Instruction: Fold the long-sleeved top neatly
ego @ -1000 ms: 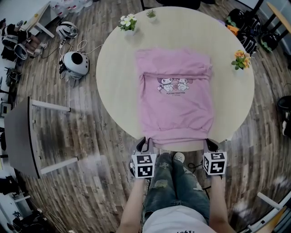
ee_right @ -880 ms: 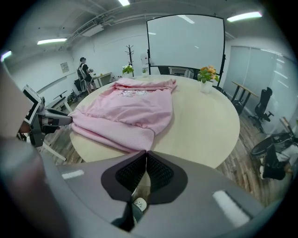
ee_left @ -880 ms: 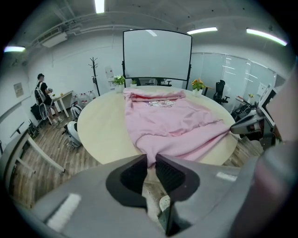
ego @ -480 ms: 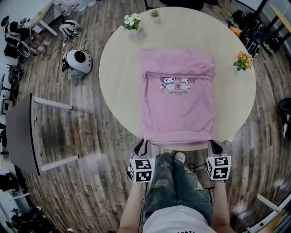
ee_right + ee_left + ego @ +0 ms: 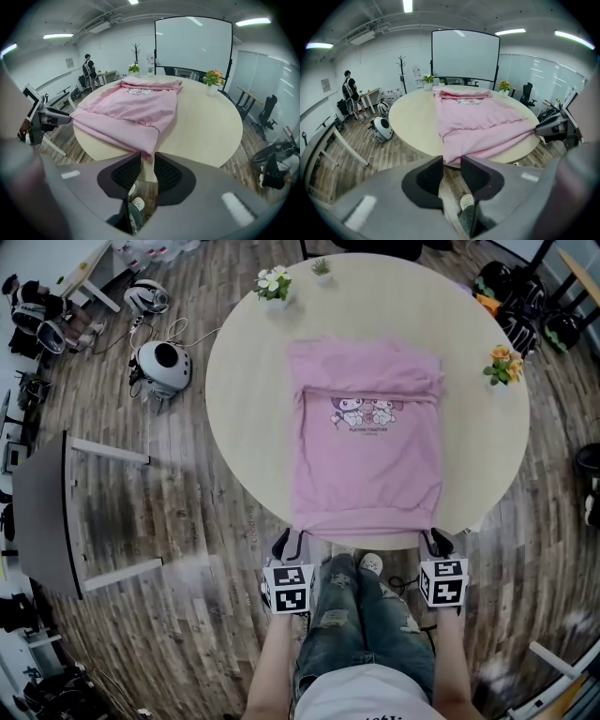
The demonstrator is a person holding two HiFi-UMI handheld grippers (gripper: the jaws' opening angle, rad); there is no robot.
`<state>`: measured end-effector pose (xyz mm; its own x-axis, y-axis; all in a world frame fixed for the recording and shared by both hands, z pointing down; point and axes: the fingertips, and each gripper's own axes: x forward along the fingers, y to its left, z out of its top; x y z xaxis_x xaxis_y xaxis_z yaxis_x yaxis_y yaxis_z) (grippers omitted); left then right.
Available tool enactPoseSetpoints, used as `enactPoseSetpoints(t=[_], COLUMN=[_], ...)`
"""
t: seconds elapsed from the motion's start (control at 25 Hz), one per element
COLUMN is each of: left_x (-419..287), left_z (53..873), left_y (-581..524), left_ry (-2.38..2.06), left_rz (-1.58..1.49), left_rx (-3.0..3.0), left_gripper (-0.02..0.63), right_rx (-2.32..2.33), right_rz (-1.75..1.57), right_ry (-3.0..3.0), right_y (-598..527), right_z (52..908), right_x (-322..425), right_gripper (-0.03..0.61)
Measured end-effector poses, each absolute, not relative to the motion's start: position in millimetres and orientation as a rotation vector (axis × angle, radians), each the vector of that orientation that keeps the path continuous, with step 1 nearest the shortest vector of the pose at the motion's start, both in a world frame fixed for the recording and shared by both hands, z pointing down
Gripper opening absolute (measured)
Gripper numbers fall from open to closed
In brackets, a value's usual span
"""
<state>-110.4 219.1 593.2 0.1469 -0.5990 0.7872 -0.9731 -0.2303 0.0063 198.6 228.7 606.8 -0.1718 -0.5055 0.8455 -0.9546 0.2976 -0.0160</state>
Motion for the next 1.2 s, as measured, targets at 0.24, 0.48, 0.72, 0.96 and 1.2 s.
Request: enactPoseSetpoints(t=[0.24,0.48,0.72,0.96,1.2], left_x=[-108,-114,-115,-109,-114], left_z=[595,599,600,601,597], left_y=[223,223,208,202,204], left_ry=[-1.452,-1.462,-1.455,-1.417,-1.450], left_rz=[0.942,0.939,0.926,0.878,0.886], left_rx=[1.921,1.911,1.926,1.905,1.885], left_gripper=[0.120,0.120,0.118,0.052,0.026], right_rx=[1.289,1.293,1.305,1.301,1.315], right_rz=[0.744,0.754,0.760,0.776,0.777], right_ry=[-1.816,-1.814,-1.814,-1.807,-1.806], right_y=[228,226,223,221,223], right_z=[609,611,609,612,608], right_x=[196,194,195,195,198], right_gripper=[0.118,0.100,0.075,0.051,0.034])
